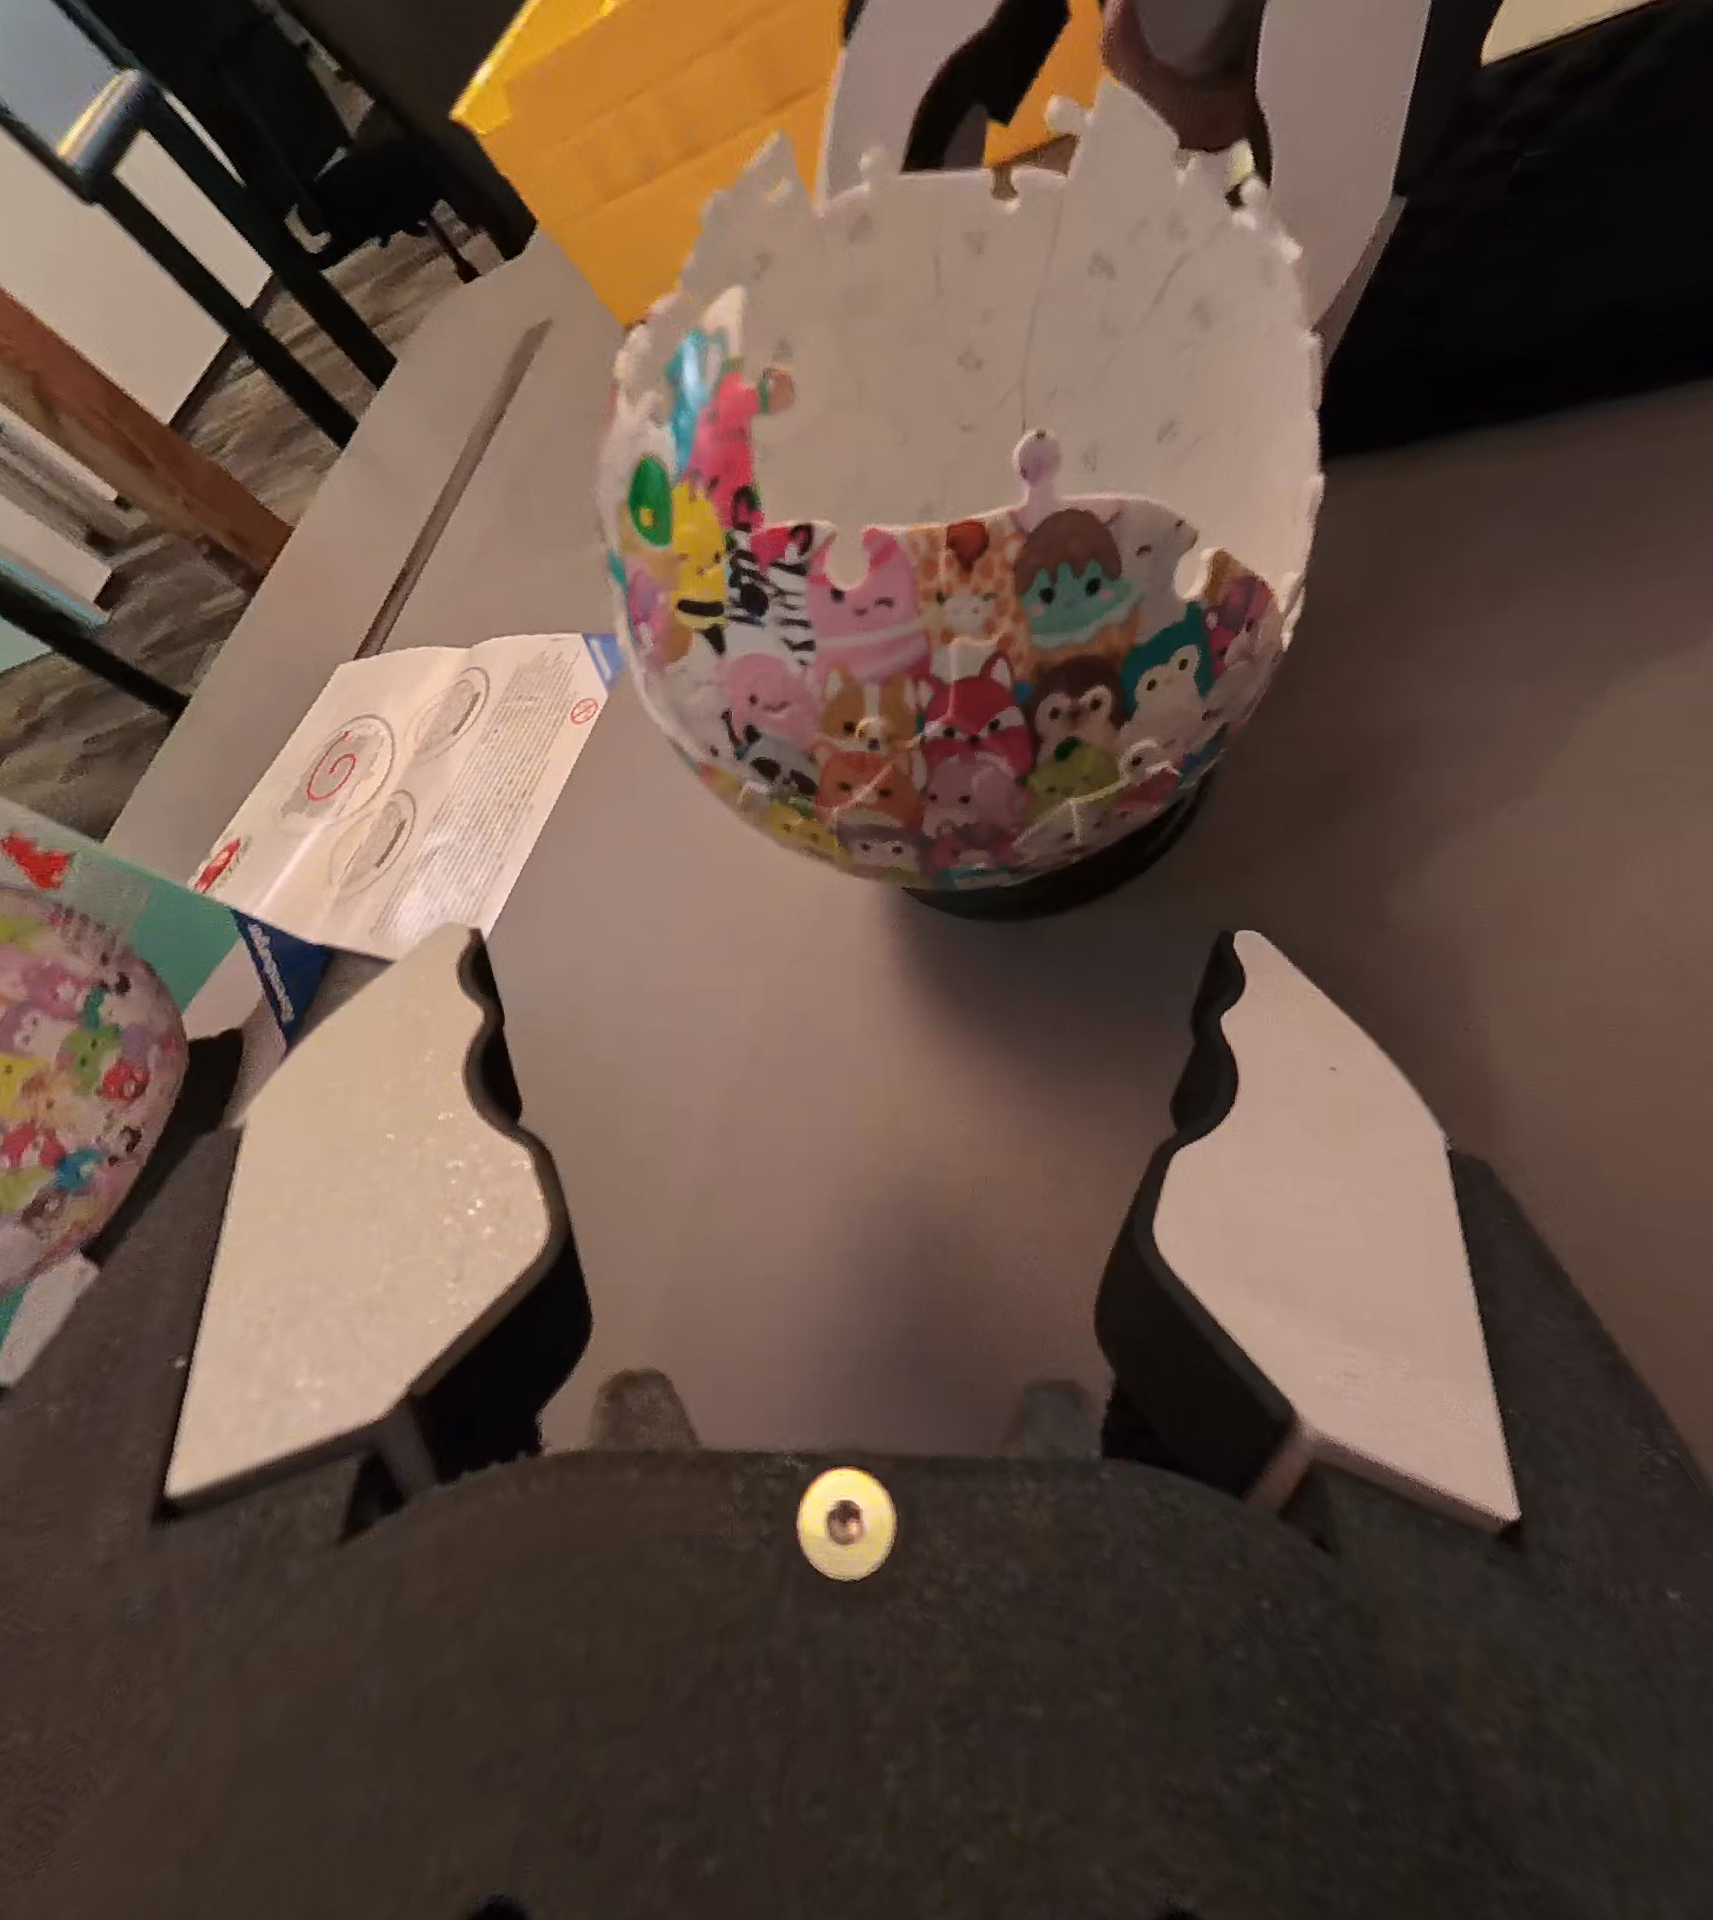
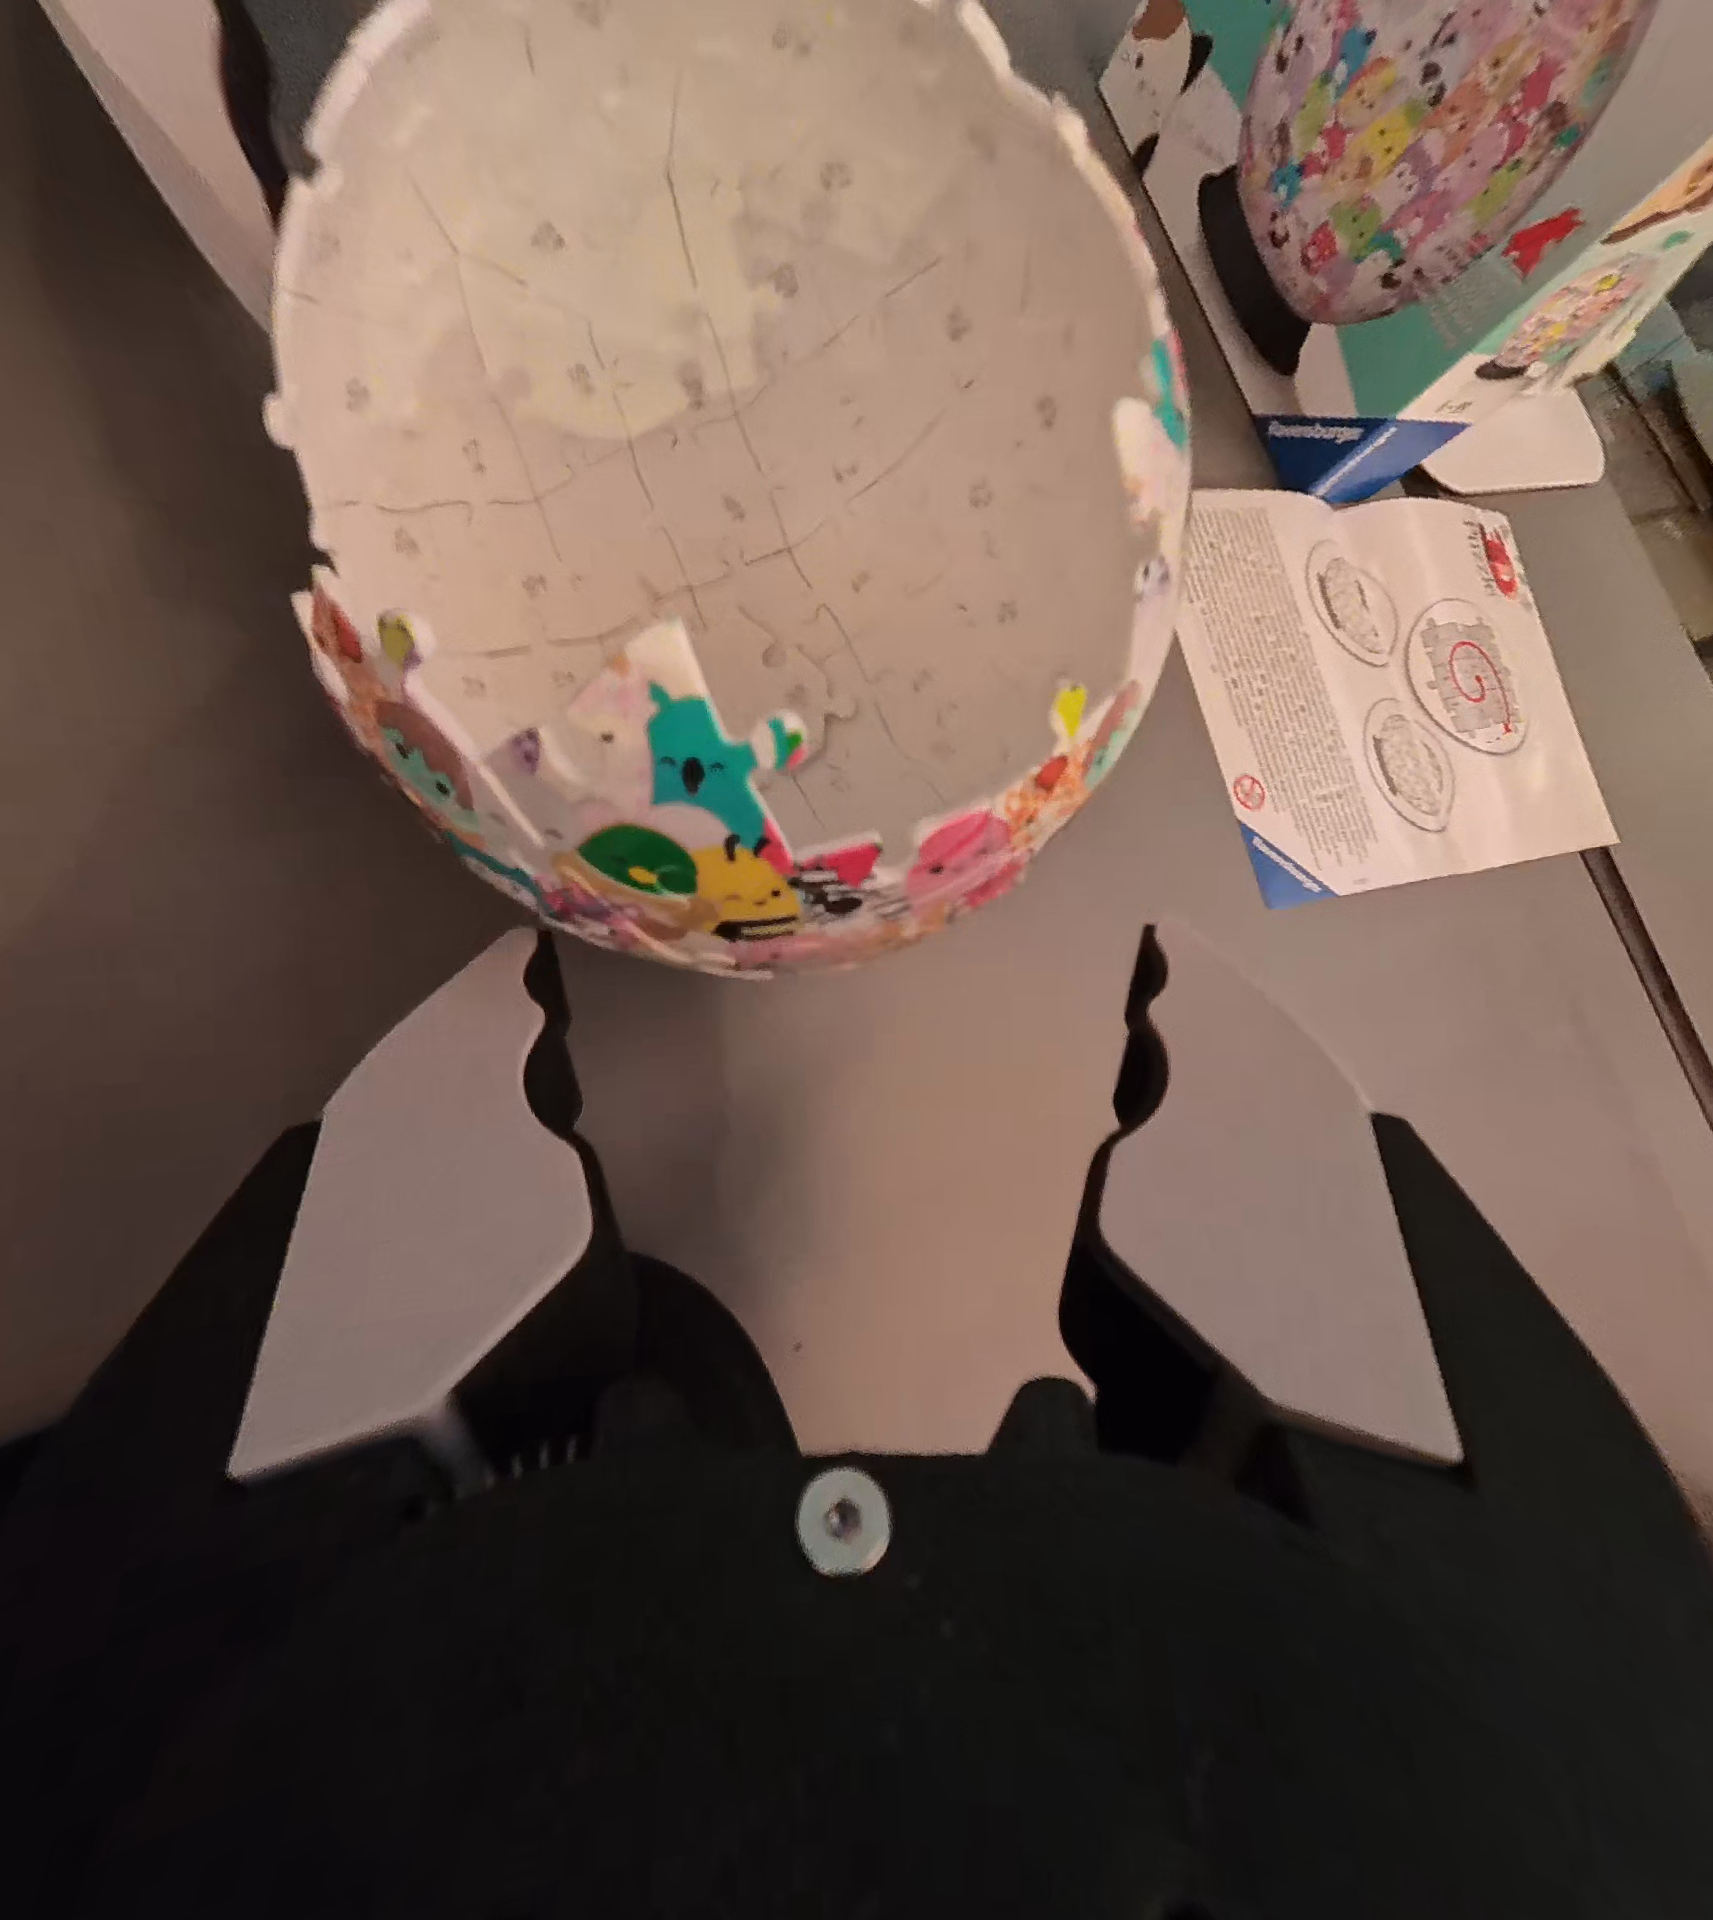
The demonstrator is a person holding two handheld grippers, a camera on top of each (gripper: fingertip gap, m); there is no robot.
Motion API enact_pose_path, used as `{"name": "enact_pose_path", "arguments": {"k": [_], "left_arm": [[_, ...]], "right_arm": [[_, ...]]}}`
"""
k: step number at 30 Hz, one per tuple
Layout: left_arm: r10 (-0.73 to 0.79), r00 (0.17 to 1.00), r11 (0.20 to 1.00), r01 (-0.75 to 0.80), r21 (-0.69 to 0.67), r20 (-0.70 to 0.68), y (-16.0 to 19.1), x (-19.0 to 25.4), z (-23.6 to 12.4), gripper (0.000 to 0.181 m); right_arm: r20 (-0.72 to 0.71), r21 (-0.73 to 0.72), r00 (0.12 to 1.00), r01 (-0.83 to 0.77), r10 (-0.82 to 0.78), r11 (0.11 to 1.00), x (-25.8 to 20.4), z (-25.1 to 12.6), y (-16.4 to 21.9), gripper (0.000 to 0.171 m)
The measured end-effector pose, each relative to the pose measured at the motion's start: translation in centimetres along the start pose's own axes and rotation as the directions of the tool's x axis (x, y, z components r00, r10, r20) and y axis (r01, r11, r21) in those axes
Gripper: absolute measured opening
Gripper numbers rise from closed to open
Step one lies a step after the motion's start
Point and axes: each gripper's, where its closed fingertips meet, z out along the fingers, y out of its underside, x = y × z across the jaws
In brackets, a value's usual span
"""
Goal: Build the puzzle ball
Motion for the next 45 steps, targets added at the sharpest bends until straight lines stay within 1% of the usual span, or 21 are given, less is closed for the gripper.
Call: {"name": "enact_pose_path", "arguments": {"k": [3, 6, 8, 10, 12, 14, 16, 17, 19, 23, 25, 27, 28, 30, 31, 33, 36, 38, 40, 42, 45], "left_arm": [[-0.082, 0.996, 0.996, 0.081, 0.039, 0.041, -0.6, -0.1, -2.1, 0.125], [-0.202, 0.977, 0.971, 0.19, 0.143, 0.072, -1.8, -0.2, -4.9, 0.122], [-0.284, 0.954, 0.94, 0.258, 0.225, 0.093, -2.7, -0.5, -7.0, 0.119], [-0.344, 0.933, 0.901, 0.295, 0.318, 0.109, -3.8, -0.6, -9.0, 0.112], [-0.368, 0.923, 0.865, 0.298, 0.403, 0.107, -4.9, -0.1, -10.7, 0.108], [-0.39, 0.916, 0.834, 0.307, 0.459, 0.097, -5.5, 0.6, -11.6, 0.099], [-0.427, 0.901, 0.816, 0.352, 0.458, 0.069, -5.5, 1.3, -11.5, 0.091], [-0.454, 0.889, 0.814, 0.384, 0.435, 0.065, -5.1, 1.5, -11.1, 0.089], [-0.514, 0.857, 0.792, 0.458, 0.403, 0.035, -4.7, 1.8, -10.4, 0.093], [-0.679, 0.731, 0.661, 0.648, 0.378, -0.068, -3.9, 1.2, -9.7, 0.088], [-0.745, 0.665, 0.61, 0.712, 0.346, -0.056, -2.9, 0.0, -9.4, 0.08], [-0.802, 0.59, 0.536, 0.78, 0.323, -0.093, -2.5, -1.0, -9.1, 0.073], [-0.832, 0.543, 0.486, 0.814, 0.319, -0.117, -2.5, -1.5, -8.9, 0.068], [-0.872, 0.446, 0.381, 0.876, 0.296, -0.2, -2.8, -2.0, -8.1, 0.071], [-0.884, 0.409, 0.348, 0.898, 0.268, -0.224, -2.8, -2.1, -7.5, 0.074], [-0.9, 0.358, 0.314, 0.928, 0.202, -0.249, -2.5, -1.9, -6.0, 0.077], [-0.919, 0.275, 0.25, 0.96, 0.122, -0.282, -1.9, -1.4, -3.9, 0.078], [-0.918, 0.252, 0.237, 0.968, 0.085, -0.305, -1.8, -0.7, -2.9, 0.079], [-0.91, 0.259, 0.252, 0.966, 0.066, -0.324, -2.0, 0.0, -2.4, 0.082], [-0.898, 0.287, 0.28, 0.957, 0.068, -0.333, -2.1, 0.5, -2.1, 0.086], [-0.888, 0.337, 0.332, 0.941, 0.068, -0.315, -1.8, 0.9, -1.6, 0.087]], "right_arm": [[-0.044, -0.017, 0.998, -0.039, 0.038, 0.999, 0.4, -0.7, 1.0, 0.104], [-0.084, 0.065, 0.988, -0.126, 0.132, 0.99, 0.4, -2.8, 1.1, 0.103], [-0.099, 0.179, 0.965, -0.223, 0.243, 0.958, 0.6, -5.0, 0.4, 0.103], [-0.072, 0.358, 0.908, -0.362, 0.412, 0.861, 1.0, -7.7, -1.0, 0.097], [-0.026, 0.504, 0.851, -0.442, 0.524, 0.743, 1.4, -10.0, -1.8, 0.09], [-0.022, 0.575, 0.806, -0.474, 0.591, 0.667, 1.9, -11.5, -1.7, 0.079], [0.013, 0.592, 0.784, -0.507, 0.621, 0.627, 1.8, -12.3, -1.7, 0.061], [0.043, 0.585, 0.782, -0.524, 0.621, 0.619, 1.6, -12.3, -1.8, 0.055], [0.084, 0.534, 0.739, -0.6, 0.669, 0.596, 1.8, -11.5, -1.1, 0.059], [0.183, 0.359, 0.59, -0.785, 0.786, 0.505, 2.2, -8.6, 0.4, 0.068], [0.254, 0.252, 0.515, -0.852, 0.819, 0.458, 1.9, -7.2, 0.5, 0.067], [0.303, 0.135, 0.434, -0.901, 0.849, 0.412, 1.7, -5.7, 0.8, 0.065], [0.313, 0.116, 0.409, -0.912, 0.857, 0.393, 2.0, -5.1, 0.9, 0.064], [0.345, 0.078, 0.345, -0.937, 0.873, 0.34, 2.5, -3.7, 0.8, 0.062], [0.38, 0.067, 0.306, -0.95, 0.873, 0.304, 2.8, -3.2, 0.4, 0.062], [0.421, 0.041, 0.232, -0.971, 0.877, 0.237, 3.3, -2.4, 0.1, 0.063], [0.433, 0.013, 0.17, -0.983, 0.885, 0.182, 3.6, -1.8, 0.5, 0.063], [0.457, -0.034, 0.11, -0.989, 0.883, 0.141, 3.2, -1.8, 0.6, 0.063], [0.506, -0.054, 0.065, -0.993, 0.86, 0.107, 2.9, -2.4, 0.4, 0.063], [0.553, -0.065, 0.052, -0.992, 0.832, 0.106, 2.3, -3.2, 0.0, 0.062], [0.531, -0.08, 0.063, -0.989, 0.845, 0.124, 1.4, -3.2, 0.5, 0.062]]}}
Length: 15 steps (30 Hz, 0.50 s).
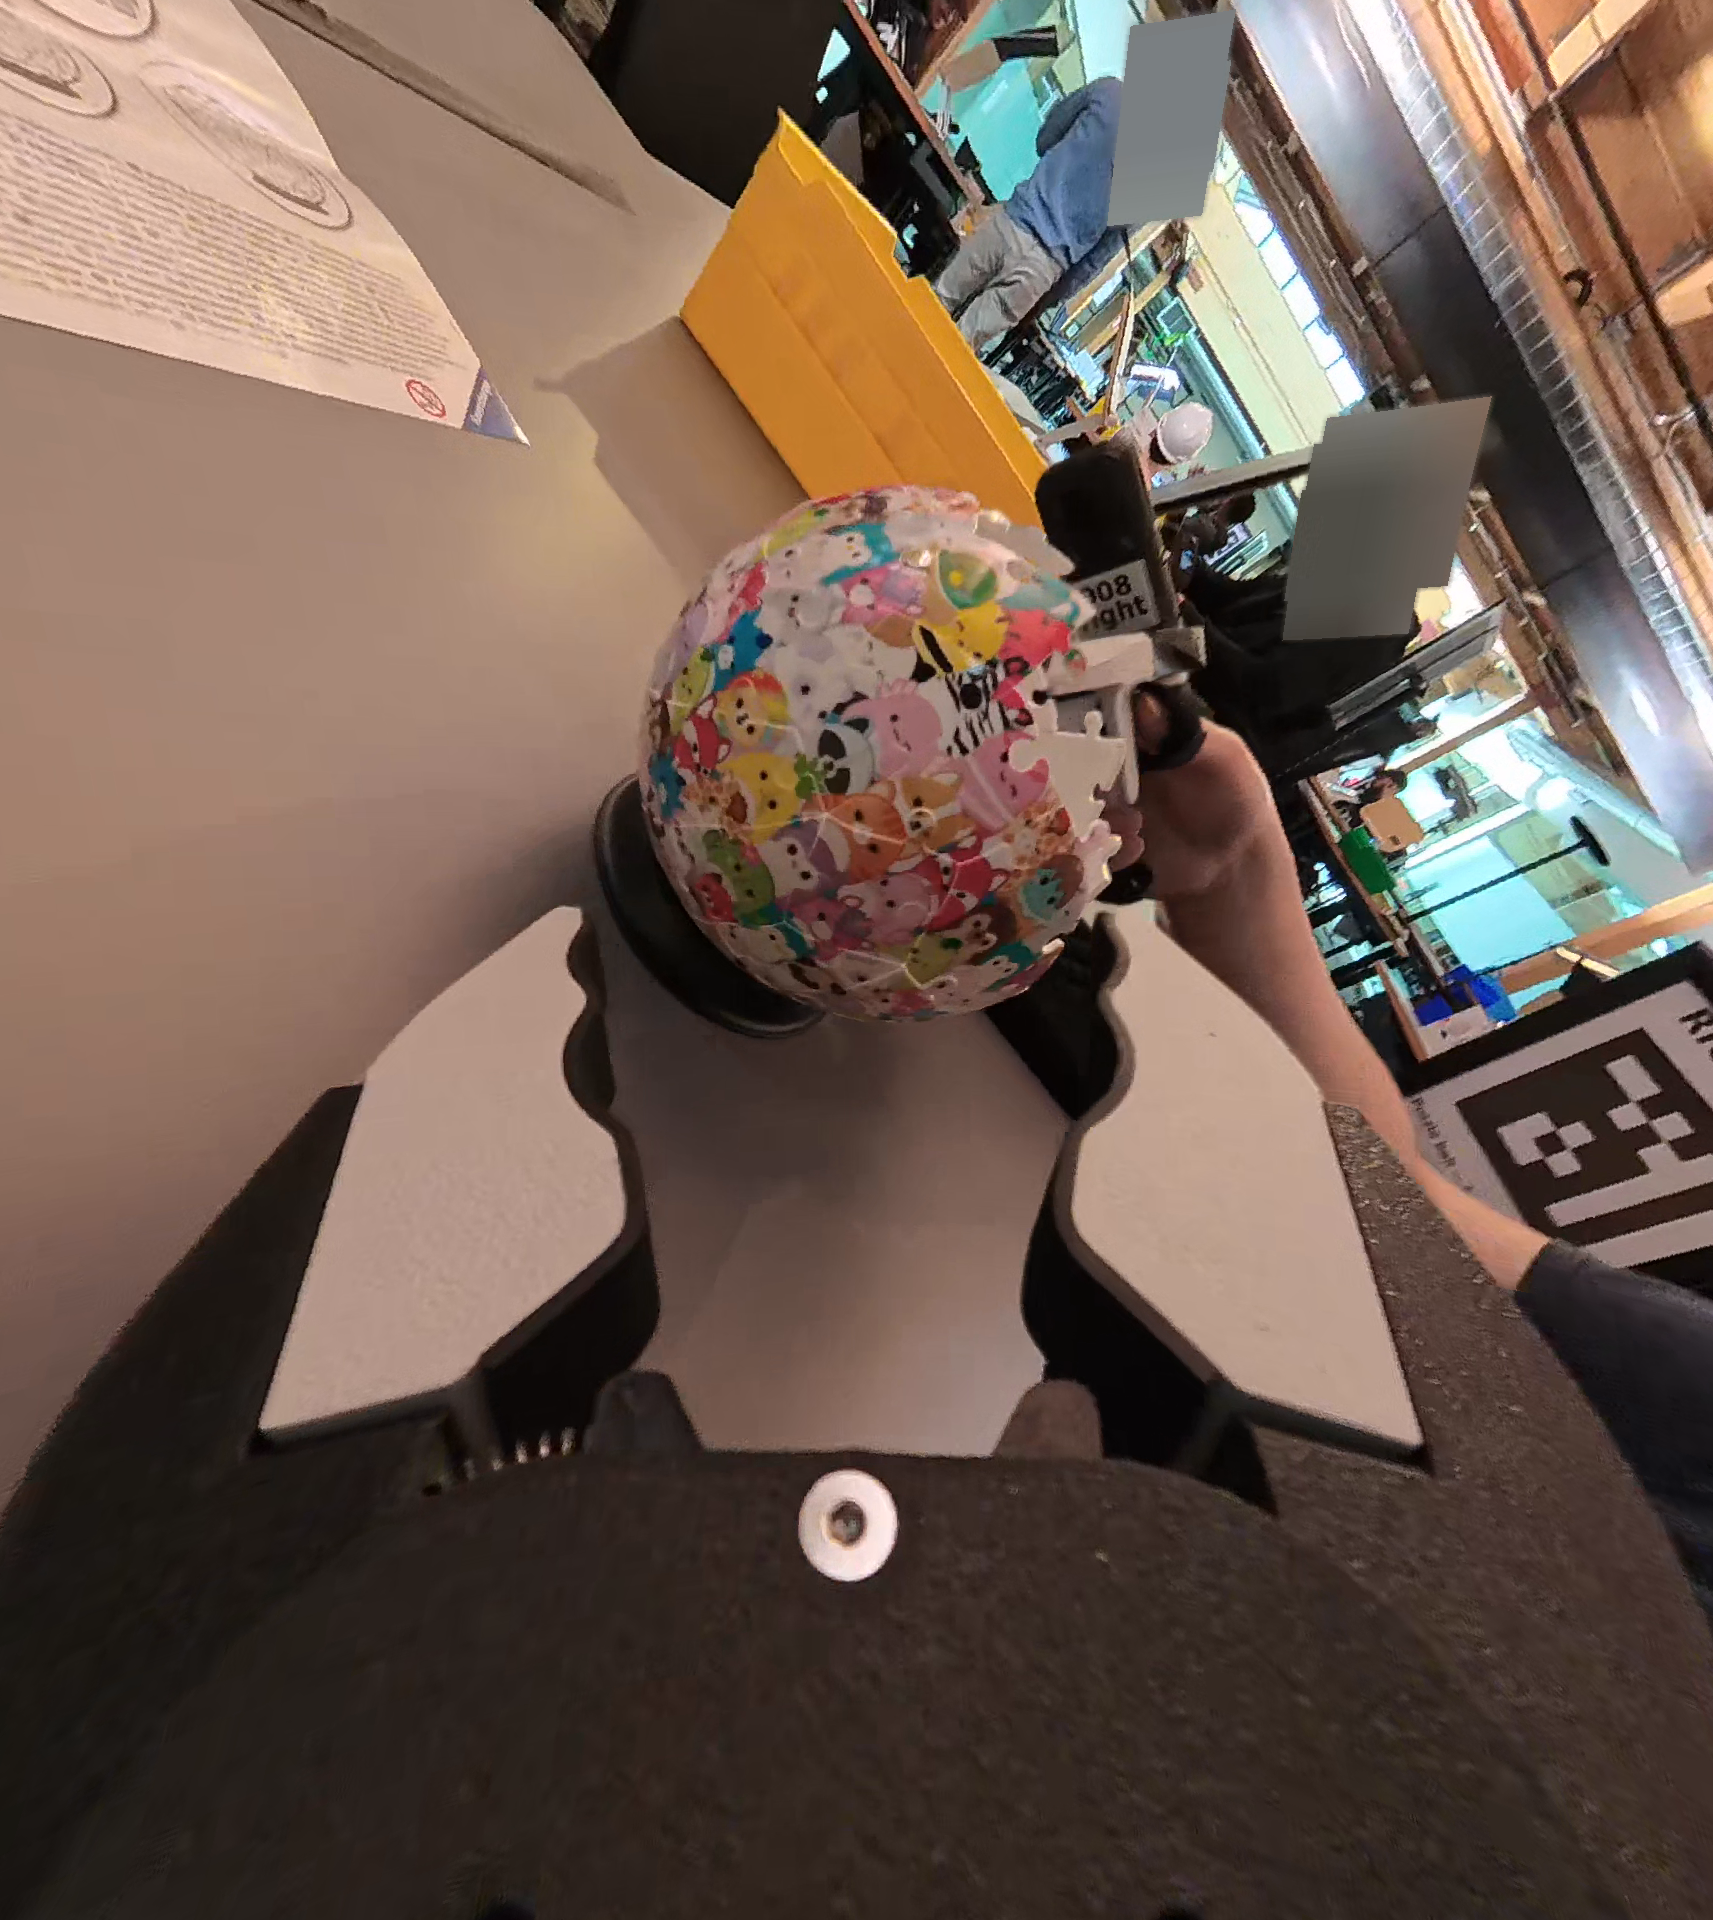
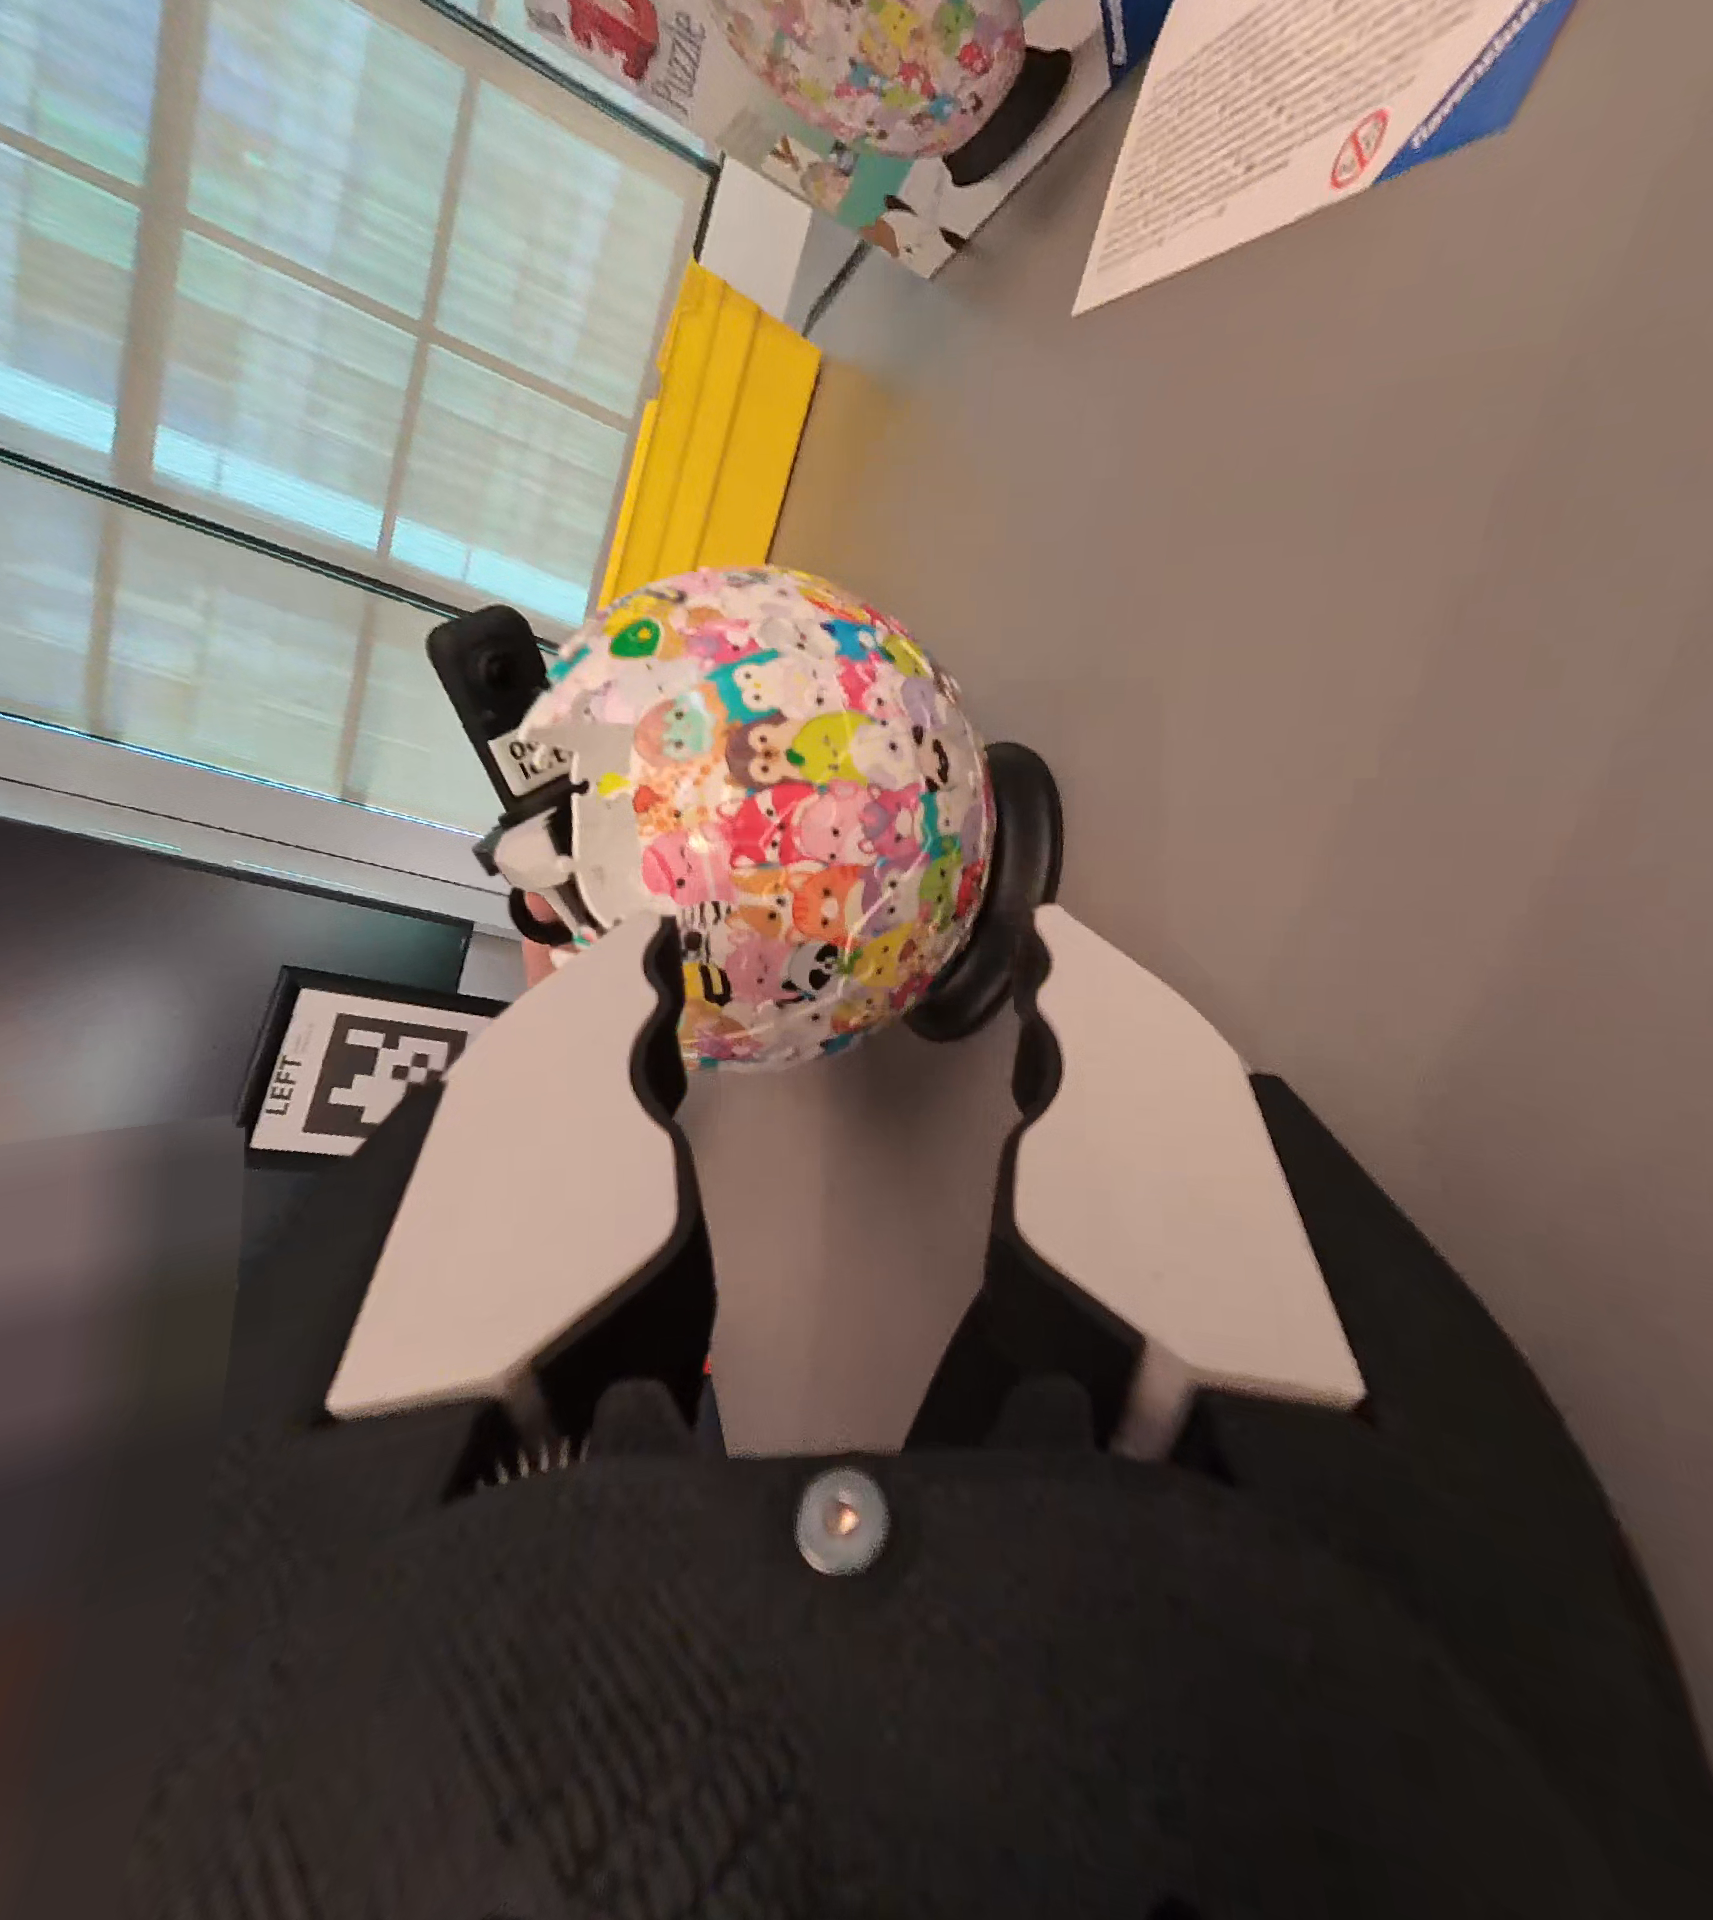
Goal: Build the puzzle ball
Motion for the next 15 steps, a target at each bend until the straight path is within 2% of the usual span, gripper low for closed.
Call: {"name": "enact_pose_path", "arguments": {"k": [5, 12, 15], "left_arm": [[0.028, 0.998, 0.999, -0.029, -0.017, -0.062, 0.3, 0.2, 0.7, 0.097], [0.268, 0.954, 0.96, -0.276, -0.041, -0.136, 0.1, 0.7, 1.0, 0.1], [0.317, 0.933, 0.939, -0.334, -0.079, -0.168, 0.2, 0.9, 1.2, 0.098]], "right_arm": [[0.069, -0.008, 0.996, -0.052, 0.052, 0.999, -0.8, 0.6, 0.1, 0.063], [0.115, -0.036, 0.99, -0.076, 0.079, 0.996, -0.9, 1.4, 0.3, 0.063], [0.115, -0.033, 0.991, -0.067, 0.071, 0.997, -0.8, 1.3, 0.3, 0.063]]}}
